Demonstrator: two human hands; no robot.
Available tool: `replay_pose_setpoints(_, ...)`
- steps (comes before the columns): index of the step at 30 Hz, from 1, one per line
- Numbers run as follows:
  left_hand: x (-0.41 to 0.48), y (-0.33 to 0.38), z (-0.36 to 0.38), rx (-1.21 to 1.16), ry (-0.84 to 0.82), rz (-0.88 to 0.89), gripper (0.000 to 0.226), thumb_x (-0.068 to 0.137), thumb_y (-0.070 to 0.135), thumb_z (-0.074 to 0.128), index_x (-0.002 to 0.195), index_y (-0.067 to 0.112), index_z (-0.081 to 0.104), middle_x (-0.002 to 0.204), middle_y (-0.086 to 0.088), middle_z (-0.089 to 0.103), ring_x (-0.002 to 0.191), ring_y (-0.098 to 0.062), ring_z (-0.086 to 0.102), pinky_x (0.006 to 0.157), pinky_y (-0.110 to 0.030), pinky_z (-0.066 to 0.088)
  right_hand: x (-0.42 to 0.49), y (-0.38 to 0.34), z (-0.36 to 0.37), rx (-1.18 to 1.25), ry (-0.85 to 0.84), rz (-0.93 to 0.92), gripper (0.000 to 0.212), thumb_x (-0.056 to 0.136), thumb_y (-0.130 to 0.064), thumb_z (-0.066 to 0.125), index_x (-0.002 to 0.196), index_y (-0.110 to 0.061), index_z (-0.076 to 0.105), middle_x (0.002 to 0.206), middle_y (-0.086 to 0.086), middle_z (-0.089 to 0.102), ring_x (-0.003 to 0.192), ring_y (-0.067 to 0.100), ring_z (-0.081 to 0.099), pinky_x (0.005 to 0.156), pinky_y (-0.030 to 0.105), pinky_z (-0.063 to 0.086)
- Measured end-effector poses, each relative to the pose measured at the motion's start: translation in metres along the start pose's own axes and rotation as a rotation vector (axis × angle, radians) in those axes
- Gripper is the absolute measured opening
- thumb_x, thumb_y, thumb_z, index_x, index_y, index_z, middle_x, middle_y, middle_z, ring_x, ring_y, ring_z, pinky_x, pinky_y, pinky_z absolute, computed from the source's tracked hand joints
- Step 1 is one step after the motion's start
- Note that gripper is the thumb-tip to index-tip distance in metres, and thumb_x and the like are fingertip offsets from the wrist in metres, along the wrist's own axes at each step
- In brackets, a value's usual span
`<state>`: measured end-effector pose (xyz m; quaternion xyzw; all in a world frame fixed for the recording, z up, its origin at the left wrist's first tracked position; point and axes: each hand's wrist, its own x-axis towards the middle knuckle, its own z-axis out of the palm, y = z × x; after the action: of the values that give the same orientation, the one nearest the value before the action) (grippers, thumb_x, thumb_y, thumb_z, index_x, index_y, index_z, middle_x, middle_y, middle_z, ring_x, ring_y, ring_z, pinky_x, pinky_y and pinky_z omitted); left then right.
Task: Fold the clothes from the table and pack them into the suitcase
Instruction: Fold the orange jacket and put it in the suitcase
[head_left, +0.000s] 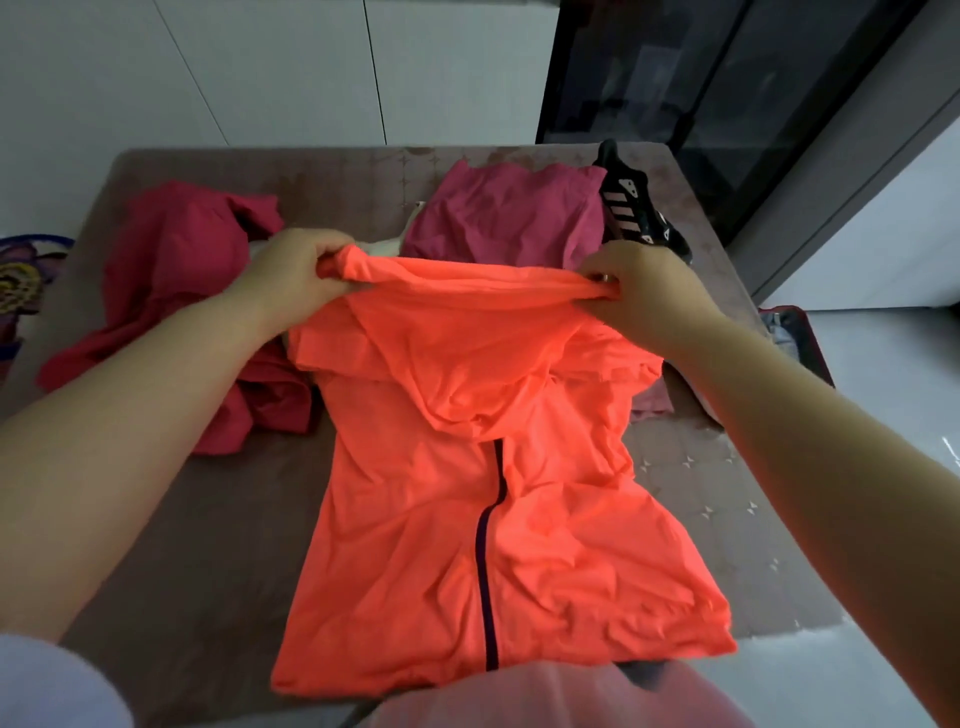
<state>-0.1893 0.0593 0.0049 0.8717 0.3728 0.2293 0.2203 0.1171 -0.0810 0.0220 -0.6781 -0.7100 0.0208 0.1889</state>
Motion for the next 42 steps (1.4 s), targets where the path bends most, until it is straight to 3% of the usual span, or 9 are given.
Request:
replay_pose_setpoints(2,-0.032,0.014,-0.006,0.019,-0.007,0.061,0.015,0.071,0.008,0.070,0.082,0.018,0.066,0.077,0.042,0.057,0.075,0.025,0.049,0.067,-0.002,0.035,-0.033,-0.009,-0.006,0.056,0.132,-0.108,0.023,0.070,-0.006,0.062,0.091,-0.007,0.071,0.088,0.009,0.066,0.082,0.026,0.061,0.065,0.037,0.052)
replay_pose_setpoints(5,-0.090,0.030,-0.001,0.072,-0.054,0.116,0.018,0.069,0.029,0.059,0.080,0.017,0.067,0.077,0.017,0.065,0.074,-0.006,0.053,0.069,-0.018,0.038,-0.090,-0.019,-0.003,0.036,0.190,-0.242,0.027,0.065,-0.006,0.065,0.091,-0.008,0.072,0.086,0.006,0.066,0.075,0.022,0.062,0.055,0.029,0.051)
replay_pose_setpoints(7,-0.130,0.035,0.016,0.157,-0.081,0.179,0.031,0.069,0.032,0.054,0.081,0.007,0.069,0.077,-0.002,0.066,0.077,-0.013,0.050,0.079,-0.011,0.034,-0.132,-0.021,0.012,0.027,0.175,-0.334,0.031,0.065,-0.006,0.068,0.095,-0.012,0.072,0.086,0.005,0.067,0.068,0.026,0.065,0.051,0.030,0.052)
replay_pose_setpoints(13,-0.244,0.052,0.077,0.278,-0.179,0.198,0.033,0.060,0.022,0.044,0.093,0.025,0.052,0.077,-0.001,0.069,0.083,-0.012,0.048,0.094,-0.026,0.032,-0.237,-0.018,0.069,0.107,-0.058,-0.510,0.022,0.089,-0.018,0.047,0.108,-0.026,0.054,0.087,0.001,0.066,0.059,0.022,0.062,0.050,0.025,0.049)
replay_pose_setpoints(22,-0.306,0.081,0.103,0.400,-0.180,0.203,0.041,0.056,0.013,0.037,0.085,0.018,0.065,0.070,-0.003,0.065,0.076,-0.015,0.049,0.088,-0.033,0.037,-0.300,-0.014,0.093,0.084,-0.135,-0.526,0.035,0.075,-0.012,0.046,0.105,-0.020,0.064,0.089,0.002,0.066,0.066,0.022,0.063,0.057,0.025,0.051)
replay_pose_setpoints(27,-0.330,0.076,0.117,0.452,-0.343,0.049,0.043,0.064,0.030,0.043,0.104,0.027,0.059,0.086,0.005,0.066,0.081,-0.014,0.062,0.104,-0.031,0.026,-0.308,-0.009,0.100,0.039,-0.261,-0.371,0.050,0.071,-0.019,0.041,0.121,-0.024,0.048,0.103,0.001,0.066,0.078,0.023,0.066,0.069,0.027,0.054)
replay_pose_setpoints(33,-0.307,0.076,0.109,0.309,-0.154,0.039,0.048,0.079,0.033,0.045,0.118,0.009,0.059,0.106,-0.007,0.064,0.102,-0.015,0.048,0.110,-0.028,0.015,-0.293,-0.011,0.093,0.272,-0.210,-0.090,0.043,0.082,-0.039,0.052,0.119,-0.016,0.055,0.109,0.004,0.060,0.095,0.023,0.056,0.086,0.026,0.037)
replay_pose_setpoints(38,-0.238,0.044,0.103,0.157,0.127,-0.466,0.042,0.089,0.019,0.056,0.127,0.001,0.050,0.124,-0.019,0.056,0.111,-0.035,0.053,0.098,-0.042,0.036,-0.228,0.005,0.087,0.268,-0.020,0.410,0.052,0.082,-0.016,0.067,0.127,0.003,0.047,0.125,0.023,0.050,0.118,0.038,0.043,0.099,0.043,0.031)
replay_pose_setpoints(42,-0.204,0.013,0.102,0.341,-0.027,-0.620,0.057,0.089,0.032,0.059,0.141,0.016,0.039,0.140,-0.011,0.046,0.129,-0.032,0.040,0.111,-0.059,0.016,-0.187,0.026,0.089,0.256,-0.188,0.645,0.076,0.084,-0.024,0.068,0.142,0.001,0.026,0.145,0.022,0.031,0.135,0.036,0.028,0.109,0.042,0.020)
